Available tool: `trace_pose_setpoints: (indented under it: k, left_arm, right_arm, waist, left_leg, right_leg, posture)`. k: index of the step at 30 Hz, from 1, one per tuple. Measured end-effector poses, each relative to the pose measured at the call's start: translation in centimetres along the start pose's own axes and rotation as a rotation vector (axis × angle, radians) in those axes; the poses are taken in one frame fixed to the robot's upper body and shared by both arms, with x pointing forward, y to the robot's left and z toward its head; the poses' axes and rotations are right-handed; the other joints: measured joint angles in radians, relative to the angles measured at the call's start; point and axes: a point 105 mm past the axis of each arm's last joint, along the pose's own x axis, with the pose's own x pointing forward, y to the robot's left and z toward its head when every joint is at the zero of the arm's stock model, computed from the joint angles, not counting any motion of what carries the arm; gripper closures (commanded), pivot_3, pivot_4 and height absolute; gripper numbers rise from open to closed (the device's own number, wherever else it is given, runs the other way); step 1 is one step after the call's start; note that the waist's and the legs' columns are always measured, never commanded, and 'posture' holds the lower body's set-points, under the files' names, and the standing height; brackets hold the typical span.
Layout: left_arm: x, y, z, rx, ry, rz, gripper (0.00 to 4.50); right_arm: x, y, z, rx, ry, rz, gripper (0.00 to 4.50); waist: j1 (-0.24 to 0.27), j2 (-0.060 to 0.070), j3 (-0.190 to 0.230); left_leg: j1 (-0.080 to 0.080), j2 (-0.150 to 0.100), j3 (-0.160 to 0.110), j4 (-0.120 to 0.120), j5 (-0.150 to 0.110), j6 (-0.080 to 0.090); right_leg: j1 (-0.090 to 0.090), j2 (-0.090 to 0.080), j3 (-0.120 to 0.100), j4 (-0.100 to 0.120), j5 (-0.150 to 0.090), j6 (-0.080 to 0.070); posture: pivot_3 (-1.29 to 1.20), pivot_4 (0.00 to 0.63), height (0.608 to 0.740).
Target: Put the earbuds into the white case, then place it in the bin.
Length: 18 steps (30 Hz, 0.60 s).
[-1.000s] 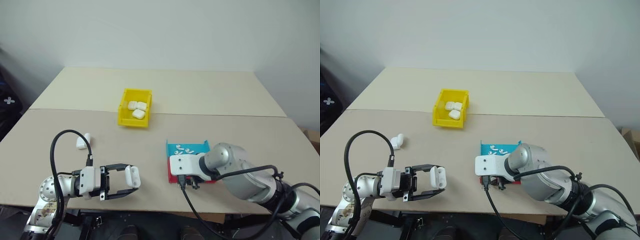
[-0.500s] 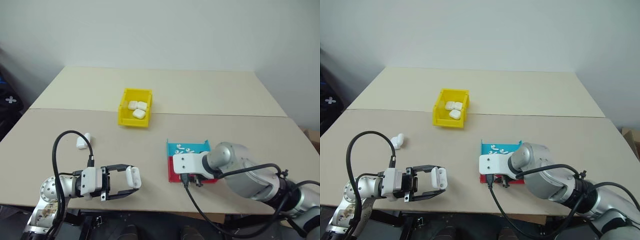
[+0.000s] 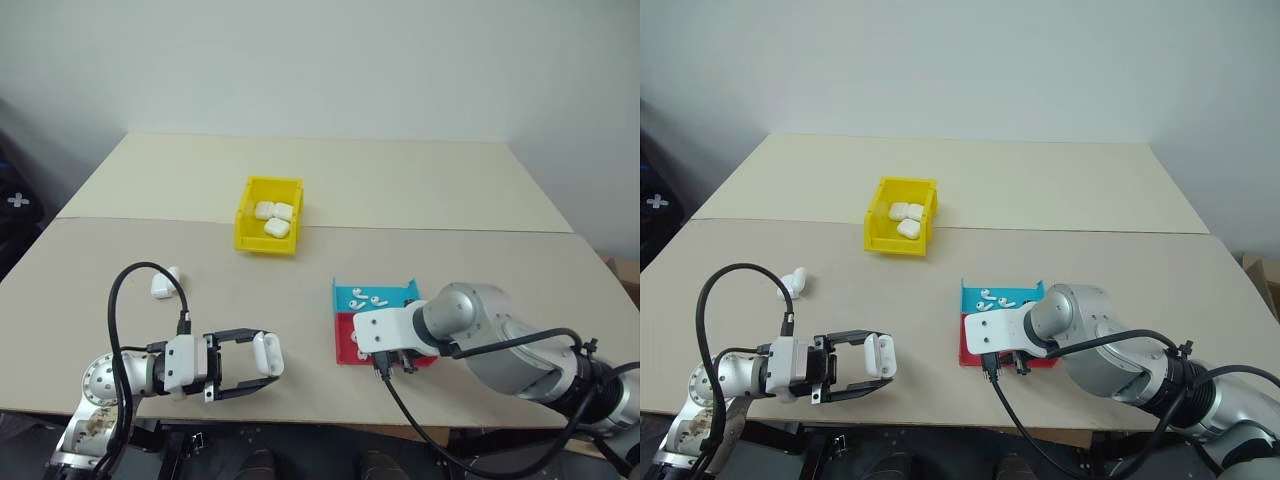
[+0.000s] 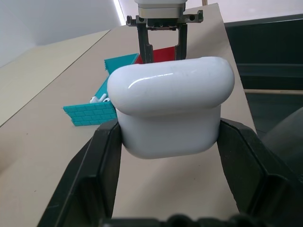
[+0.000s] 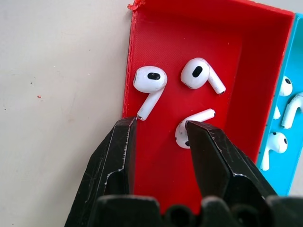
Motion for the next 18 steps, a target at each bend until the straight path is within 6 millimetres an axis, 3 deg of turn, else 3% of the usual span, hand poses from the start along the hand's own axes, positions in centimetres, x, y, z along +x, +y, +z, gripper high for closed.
trace_pose_setpoints:
  k: [7, 18]
  left_arm:
    - [0.0, -0.1, 0.0, -0.001, 0.002, 0.004, 1.73]
    - [0.0, 0.0, 0.0, 0.001, 0.005, 0.008, 1.73]
  right_arm:
    - [-0.7, -0.1, 1.3, 0.052, -0.037, 0.016, 2.46]
    - [-0.1, 0.0, 2.1, 0.147, -0.034, 0.026, 2.46]
  waist:
    - [-0.001, 0.0, 0.0]
    - [0.0, 0.0, 0.0]
  left_leg:
    - [0.0, 0.0, 0.0, 0.0, 0.0, 0.0]
    - [0.0, 0.0, 0.0, 0.0, 0.0, 0.0]
  right_leg:
    - [0.0, 0.0, 0.0, 0.0, 0.0, 0.0]
    - [0.0, 0.0, 0.0, 0.0, 0.0, 0.0]
  posture:
    - [0.0, 0.15, 0.74]
    - [0.0, 0.15, 0.74]
